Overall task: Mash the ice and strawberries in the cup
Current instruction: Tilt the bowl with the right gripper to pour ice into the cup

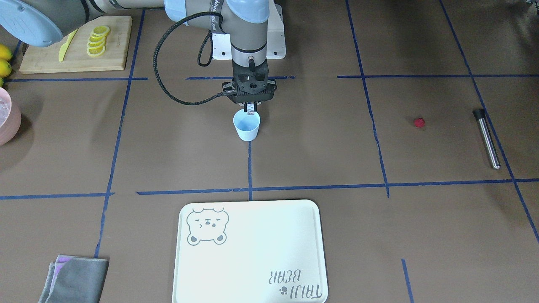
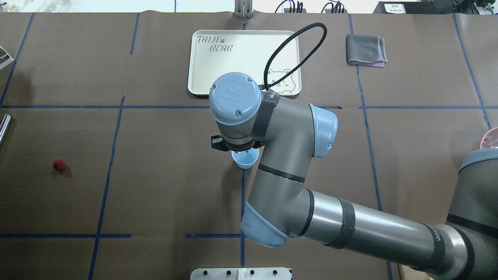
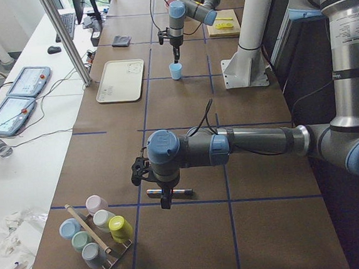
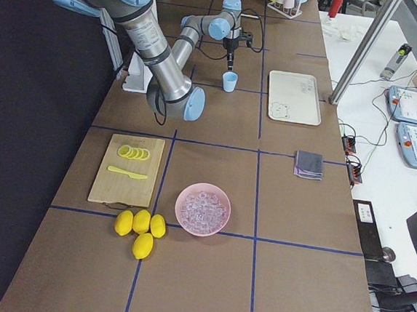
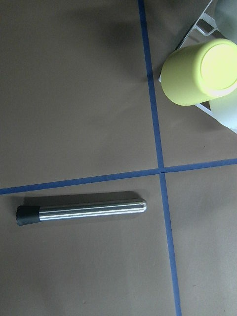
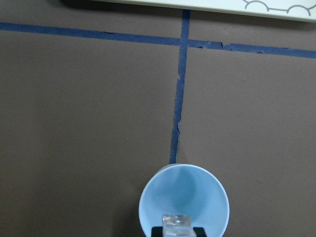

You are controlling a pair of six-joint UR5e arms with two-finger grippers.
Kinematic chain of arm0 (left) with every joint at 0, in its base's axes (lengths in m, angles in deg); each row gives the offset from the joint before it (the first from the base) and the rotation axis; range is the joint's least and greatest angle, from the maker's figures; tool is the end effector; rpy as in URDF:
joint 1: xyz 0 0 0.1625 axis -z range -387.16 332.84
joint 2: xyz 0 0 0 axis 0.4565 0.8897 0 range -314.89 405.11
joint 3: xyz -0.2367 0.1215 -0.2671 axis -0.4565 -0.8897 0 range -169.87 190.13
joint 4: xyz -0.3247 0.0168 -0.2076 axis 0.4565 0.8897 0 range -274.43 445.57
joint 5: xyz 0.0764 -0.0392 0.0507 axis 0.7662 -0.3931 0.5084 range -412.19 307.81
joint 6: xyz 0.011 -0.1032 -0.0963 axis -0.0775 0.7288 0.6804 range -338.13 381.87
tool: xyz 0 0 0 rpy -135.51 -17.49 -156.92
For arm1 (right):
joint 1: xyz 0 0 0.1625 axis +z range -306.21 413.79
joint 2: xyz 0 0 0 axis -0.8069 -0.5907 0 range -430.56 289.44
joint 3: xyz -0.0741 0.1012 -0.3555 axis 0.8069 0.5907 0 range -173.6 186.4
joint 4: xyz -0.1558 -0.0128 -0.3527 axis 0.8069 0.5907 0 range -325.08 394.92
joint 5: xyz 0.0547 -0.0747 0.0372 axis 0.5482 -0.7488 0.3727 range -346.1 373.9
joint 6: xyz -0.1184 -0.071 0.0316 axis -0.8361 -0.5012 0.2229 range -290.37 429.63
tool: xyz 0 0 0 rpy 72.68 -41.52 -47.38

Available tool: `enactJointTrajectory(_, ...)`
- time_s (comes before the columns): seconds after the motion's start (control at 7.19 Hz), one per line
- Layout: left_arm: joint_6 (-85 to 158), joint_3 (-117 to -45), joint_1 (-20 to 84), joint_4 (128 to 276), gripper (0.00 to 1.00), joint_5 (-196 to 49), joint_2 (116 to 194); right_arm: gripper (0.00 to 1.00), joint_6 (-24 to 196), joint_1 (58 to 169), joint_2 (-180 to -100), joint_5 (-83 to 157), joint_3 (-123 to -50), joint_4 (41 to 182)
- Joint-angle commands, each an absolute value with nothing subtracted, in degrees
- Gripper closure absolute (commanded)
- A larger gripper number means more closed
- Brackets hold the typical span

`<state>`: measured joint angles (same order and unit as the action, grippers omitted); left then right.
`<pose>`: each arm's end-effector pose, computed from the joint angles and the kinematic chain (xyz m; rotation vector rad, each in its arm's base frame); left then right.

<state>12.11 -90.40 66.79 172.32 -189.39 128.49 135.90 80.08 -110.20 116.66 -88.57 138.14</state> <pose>-0.0581 -0.4155 0.6074 0.1090 0.8169 0.1003 -0.5492 -0.3851 0.1407 0.1167 -0.7530 -0.0395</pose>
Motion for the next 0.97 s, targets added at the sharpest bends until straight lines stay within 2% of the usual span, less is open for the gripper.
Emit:
enactJointTrajectory(0.0, 12.1, -90.3, 66.8, 172.3, 0.00, -189.4, 128.5, 0.30, 135.8, 80.1, -110.8, 116.3, -88.5, 138.1)
enactJointTrajectory(0.14, 12.1, -90.3, 66.8, 172.3, 0.00, -189.4, 128.5, 0.23, 135.8, 80.1, -110.8, 116.1, -88.5, 138.1)
enactJointTrajectory(0.56, 12.1, -90.3, 66.8, 172.3, 0.00, -189.4, 128.6, 0.23, 135.9, 80.1, -110.7, 116.1, -88.6, 138.1)
enactJointTrajectory(0.7, 12.1, -90.3, 66.8, 172.3, 0.00, -189.4, 128.7, 0.12, 135.8, 80.8, -110.7, 116.1, -89.6, 138.4)
enactJointTrajectory(0.83, 12.1, -90.3, 66.8, 172.3, 0.00, -189.4, 128.8, 0.01, 135.8, 82.8, -114.1, 115.9, -93.2, 139.4)
